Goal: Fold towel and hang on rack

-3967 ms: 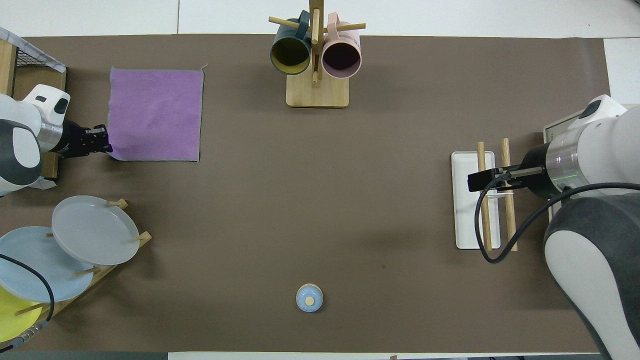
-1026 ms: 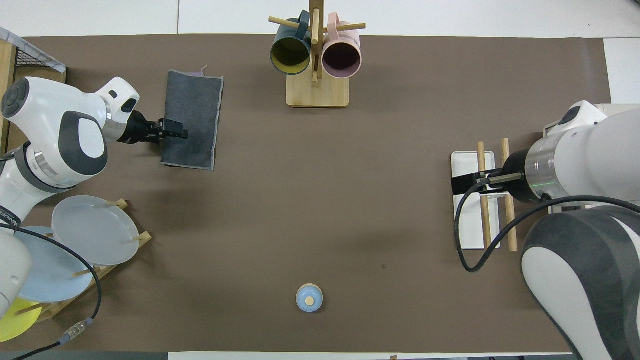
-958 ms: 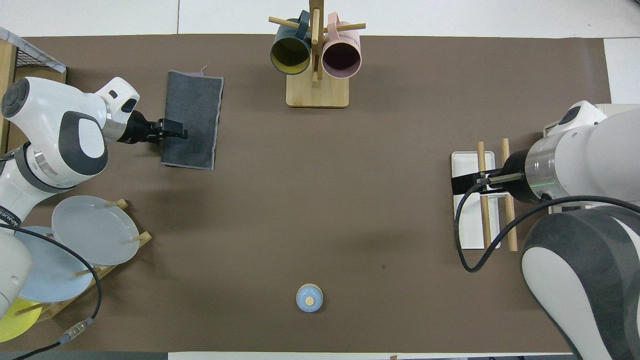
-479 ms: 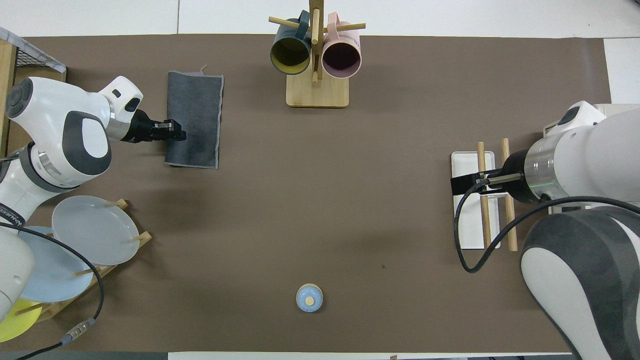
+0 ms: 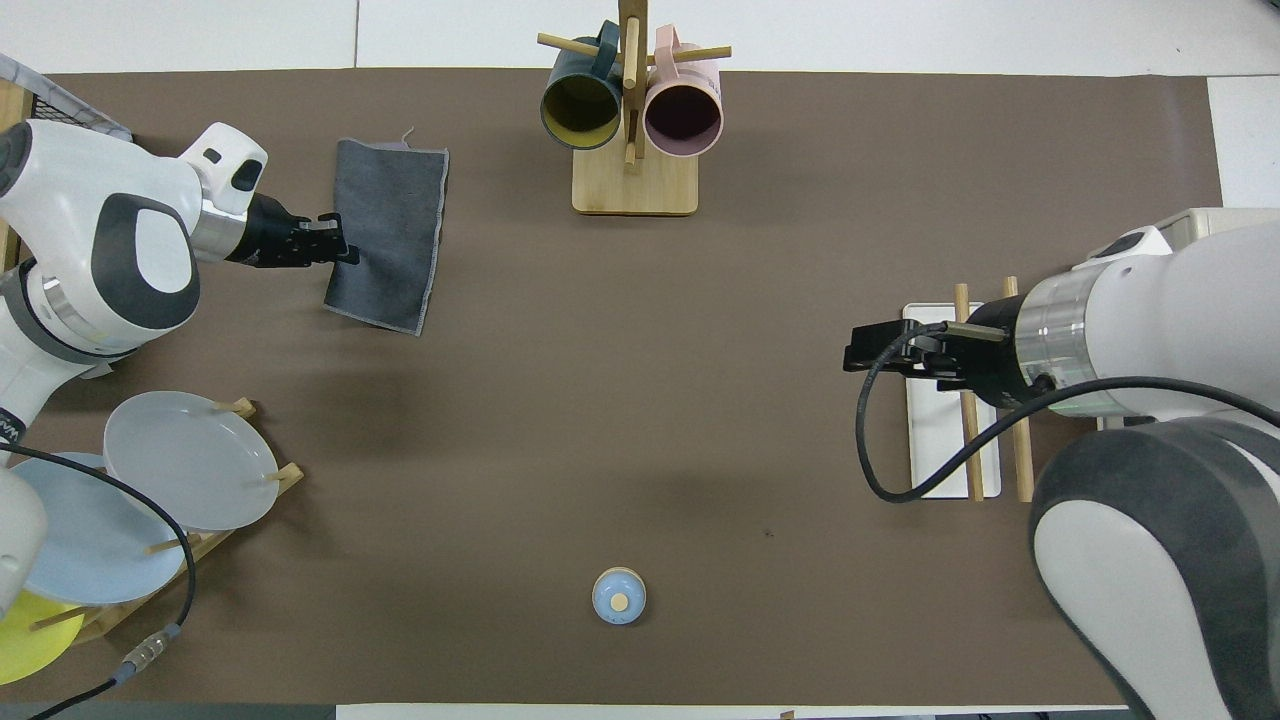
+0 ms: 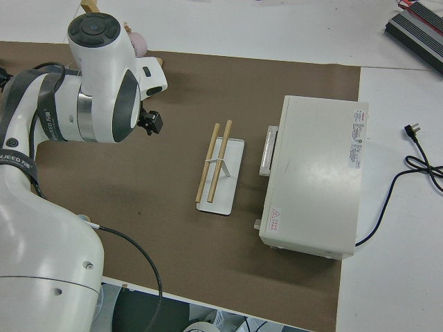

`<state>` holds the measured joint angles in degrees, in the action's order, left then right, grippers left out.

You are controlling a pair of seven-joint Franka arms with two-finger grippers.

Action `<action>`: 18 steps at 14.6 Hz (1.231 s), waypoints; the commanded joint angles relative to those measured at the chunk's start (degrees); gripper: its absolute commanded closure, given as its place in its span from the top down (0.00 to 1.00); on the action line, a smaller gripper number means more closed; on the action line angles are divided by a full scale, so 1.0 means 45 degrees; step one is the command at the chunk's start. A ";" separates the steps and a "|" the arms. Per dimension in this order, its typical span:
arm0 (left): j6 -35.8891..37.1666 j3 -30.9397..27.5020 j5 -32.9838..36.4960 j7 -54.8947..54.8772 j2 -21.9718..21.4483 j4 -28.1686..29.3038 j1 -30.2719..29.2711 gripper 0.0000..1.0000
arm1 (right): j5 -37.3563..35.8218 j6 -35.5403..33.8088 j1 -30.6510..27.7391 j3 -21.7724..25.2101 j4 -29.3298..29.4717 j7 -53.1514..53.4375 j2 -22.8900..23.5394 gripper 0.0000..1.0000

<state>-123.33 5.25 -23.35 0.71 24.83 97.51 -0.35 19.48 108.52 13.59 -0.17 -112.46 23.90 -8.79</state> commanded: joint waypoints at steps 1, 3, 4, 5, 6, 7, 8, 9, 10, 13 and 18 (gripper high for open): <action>0.1192 -0.0035 0.0810 0.3500 -0.1178 -0.0184 0.0507 0.00 | 0.1583 0.0841 0.0125 -0.0040 -0.0417 0.3016 -0.0118 1.00; 0.2069 -0.0054 0.1007 0.6254 -0.1765 -0.0437 0.0995 0.00 | 0.2405 0.1177 0.0533 -0.0040 -0.0574 0.5380 -0.0138 1.00; 0.2364 -0.0015 0.1201 0.7389 -0.2058 -0.0496 0.1151 0.00 | 0.3008 0.1313 0.0574 -0.0040 -0.0574 0.6745 -0.0138 1.00; 0.2619 -0.0015 0.1300 0.8715 -0.2312 -0.0516 0.1443 0.00 | 0.3710 0.1778 0.0652 -0.0040 -0.0574 0.7958 -0.0138 1.00; 0.2718 -0.0015 0.1301 0.9985 -0.2547 -0.0536 0.1678 0.00 | 0.4027 0.2169 0.0923 -0.0040 -0.0652 0.8821 -0.0138 1.00; 0.2758 0.0024 0.1301 1.1177 -0.2781 -0.0517 0.1816 0.00 | 0.4204 0.2579 0.1100 -0.0040 -0.0749 0.9603 -0.0138 1.00; 0.2835 0.0063 0.1204 1.2562 -0.3112 -0.0517 0.1933 0.00 | 0.4650 0.3067 0.1237 -0.0040 -0.0827 1.0403 -0.0138 1.00; 0.2991 0.0199 0.1145 1.4084 -0.3328 -0.0517 0.2031 0.00 | 0.5080 0.3459 0.1451 -0.0040 -0.0905 1.1320 -0.0138 1.00; 0.3012 0.0393 0.1126 1.5878 -0.3582 -0.0497 0.2051 0.00 | 0.5162 0.3636 0.1743 -0.0040 -0.0926 1.1909 -0.0138 1.00; 0.2973 0.0785 0.0639 1.9985 -0.4149 -0.0497 0.2051 0.00 | 0.5241 0.4902 0.2895 -0.0040 -0.0926 1.3667 0.0017 1.00; 0.2837 0.0806 0.0189 2.5809 -0.4911 -0.0381 0.2460 0.00 | 0.7423 0.6996 0.4071 -0.0040 -0.0673 1.4044 0.1305 1.00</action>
<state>-110.99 9.59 -21.11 108.53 4.38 94.79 9.25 48.89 138.11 32.00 -0.36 -116.09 86.90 -5.11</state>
